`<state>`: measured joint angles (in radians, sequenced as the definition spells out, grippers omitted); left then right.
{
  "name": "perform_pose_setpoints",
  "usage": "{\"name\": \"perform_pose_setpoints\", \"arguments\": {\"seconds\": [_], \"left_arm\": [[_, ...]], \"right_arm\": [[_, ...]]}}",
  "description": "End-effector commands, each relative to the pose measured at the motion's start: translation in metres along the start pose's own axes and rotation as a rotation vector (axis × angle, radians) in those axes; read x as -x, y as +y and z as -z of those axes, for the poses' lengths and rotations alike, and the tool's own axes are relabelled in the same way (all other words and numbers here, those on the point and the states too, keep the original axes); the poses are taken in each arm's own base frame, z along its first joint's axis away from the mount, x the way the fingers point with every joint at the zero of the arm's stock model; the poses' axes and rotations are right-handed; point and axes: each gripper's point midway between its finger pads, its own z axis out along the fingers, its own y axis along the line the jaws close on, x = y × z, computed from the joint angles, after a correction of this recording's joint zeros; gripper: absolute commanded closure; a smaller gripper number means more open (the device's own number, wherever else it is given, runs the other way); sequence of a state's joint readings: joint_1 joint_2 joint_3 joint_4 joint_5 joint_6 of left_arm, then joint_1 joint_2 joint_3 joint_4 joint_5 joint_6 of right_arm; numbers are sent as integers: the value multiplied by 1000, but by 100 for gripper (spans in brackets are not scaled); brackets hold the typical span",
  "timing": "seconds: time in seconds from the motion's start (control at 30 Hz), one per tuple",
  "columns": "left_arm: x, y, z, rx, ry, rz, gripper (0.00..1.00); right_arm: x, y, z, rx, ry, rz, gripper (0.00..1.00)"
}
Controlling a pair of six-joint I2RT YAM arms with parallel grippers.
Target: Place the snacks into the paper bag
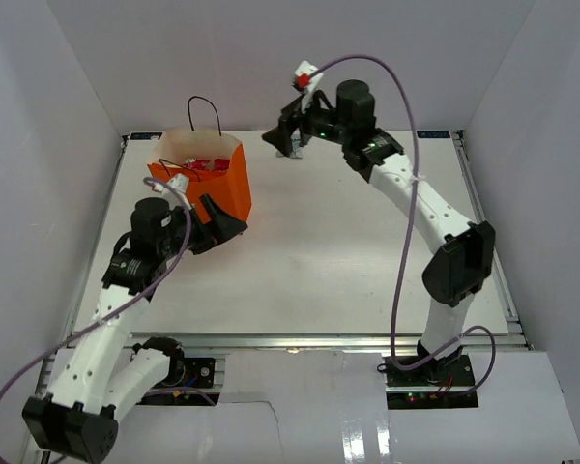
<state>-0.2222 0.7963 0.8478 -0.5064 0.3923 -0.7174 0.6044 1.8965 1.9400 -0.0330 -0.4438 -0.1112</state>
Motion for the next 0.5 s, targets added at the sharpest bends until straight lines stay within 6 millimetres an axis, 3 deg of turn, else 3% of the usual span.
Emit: {"name": "perform_pose_setpoints", "arguments": {"seconds": [0.0,0.03,0.07,0.1,0.13,0.17,0.2,0.23,0.27,0.3,0.33,0.37,0.4,0.43,0.47], "left_arm": [[13,-58,-19,-133,5,-120,2],[2,-56,-45,-94,66,-135,2],[-4,-84,-55,-122,79,-199,2],[-9,-90,-69,-112,100,-217,2],[-14,-95,-83,-98,121,-228,2],[-20,-100,-112,-58,143,-243,2],[-20,-101,-126,-39,147,-254,2],[-19,-101,-141,-18,148,-262,2],[-29,-82,-171,47,186,-291,2],[-8,-94,-186,58,126,-321,2],[0,-88,-202,98,96,-352,2],[-9,-67,-234,158,119,-382,2],[-2,-61,-250,188,93,-460,2],[16,-74,-265,170,42,-494,2],[24,-74,-282,166,7,-532,2]], "right_arm": [[-30,-22,55,4,91,-58,9],[-65,-42,80,-33,156,-100,6],[-65,-42,99,-20,161,-110,4],[-81,-46,115,-38,206,-146,3],[-109,-62,142,-97,262,-199,2],[-115,-63,163,-130,292,-230,3],[-124,-64,178,-148,312,-254,4],[-150,-71,206,-198,353,-306,4],[-146,-68,224,-220,346,-301,4],[-155,-74,245,-261,360,-319,4],[-178,-65,259,-274,395,-352,4],[-175,-60,270,-291,391,-310,4],[-181,-57,278,-301,402,-307,3],[-187,-58,291,-330,414,-311,3],[-200,-51,297,-330,434,-320,3]]}}
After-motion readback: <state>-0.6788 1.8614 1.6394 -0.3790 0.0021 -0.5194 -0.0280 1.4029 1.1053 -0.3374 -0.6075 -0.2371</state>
